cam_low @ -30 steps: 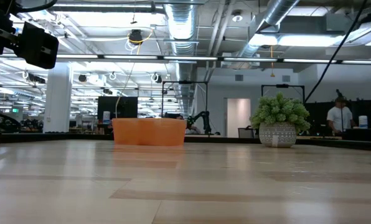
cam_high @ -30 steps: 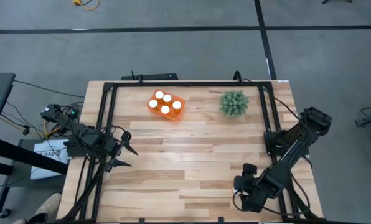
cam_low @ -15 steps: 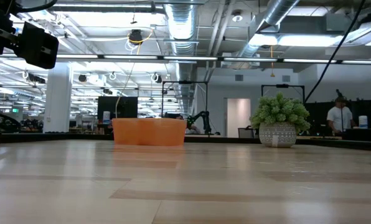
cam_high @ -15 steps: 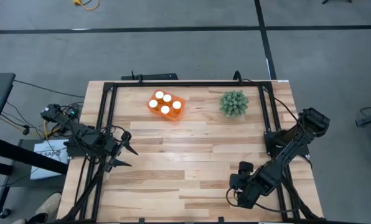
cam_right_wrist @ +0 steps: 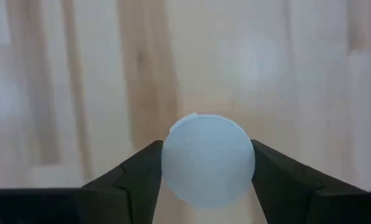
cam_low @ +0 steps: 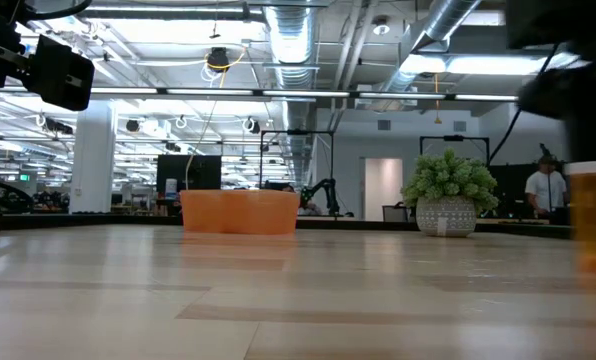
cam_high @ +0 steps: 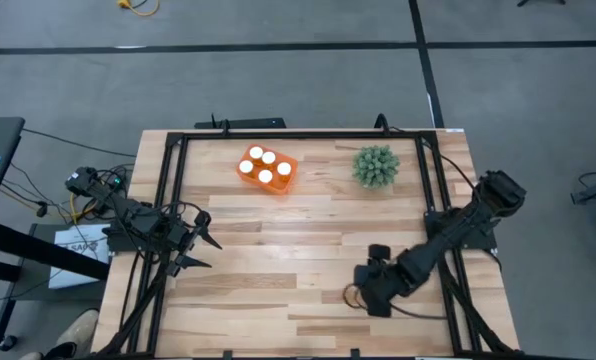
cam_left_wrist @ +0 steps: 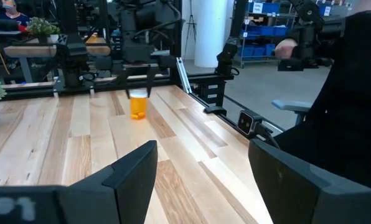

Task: Pick and place pill bottles into a basket
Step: Put the orange pill bottle into the orange bin

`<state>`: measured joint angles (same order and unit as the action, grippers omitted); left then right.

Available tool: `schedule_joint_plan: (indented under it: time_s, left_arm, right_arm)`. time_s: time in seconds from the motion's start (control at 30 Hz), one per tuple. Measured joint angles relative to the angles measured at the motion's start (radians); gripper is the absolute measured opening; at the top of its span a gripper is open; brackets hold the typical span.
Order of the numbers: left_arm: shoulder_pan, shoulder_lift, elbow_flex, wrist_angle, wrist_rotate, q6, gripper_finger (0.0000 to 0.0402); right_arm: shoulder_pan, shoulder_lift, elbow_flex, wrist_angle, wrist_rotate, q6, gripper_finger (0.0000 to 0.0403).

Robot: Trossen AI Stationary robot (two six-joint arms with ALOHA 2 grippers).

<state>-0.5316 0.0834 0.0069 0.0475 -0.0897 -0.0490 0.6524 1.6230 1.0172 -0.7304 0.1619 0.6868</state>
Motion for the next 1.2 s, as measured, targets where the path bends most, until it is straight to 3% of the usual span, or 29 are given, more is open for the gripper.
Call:
schedule_joint_plan:
  time_s: [0.27, 0.73, 0.97, 1.2]
  left_arm:
    - [0.000, 0.000, 0.000, 0.000, 0.000, 0.000, 0.0242]
    - [0.000, 0.000, 0.000, 0.000, 0.000, 0.000, 0.0242]
    - [0.000, 0.000, 0.000, 0.000, 0.000, 0.000, 0.0242]
    - [0.000, 0.000, 0.000, 0.000, 0.000, 0.000, 0.0242]
  right_arm:
    - [-0.229, 0.000, 0.015, 0.118, 0.000, -0.316, 0.0194]
    - [-0.557, 0.000, 0.255, 0.154, 0.027, -0.758, 0.0194]
    - [-0.699, 0.000, 0.300, 0.262, 0.019, -0.874, 0.0204]
    - [-0.813, 0.011, 0.301, 0.369, -0.063, -0.898, 0.0197]
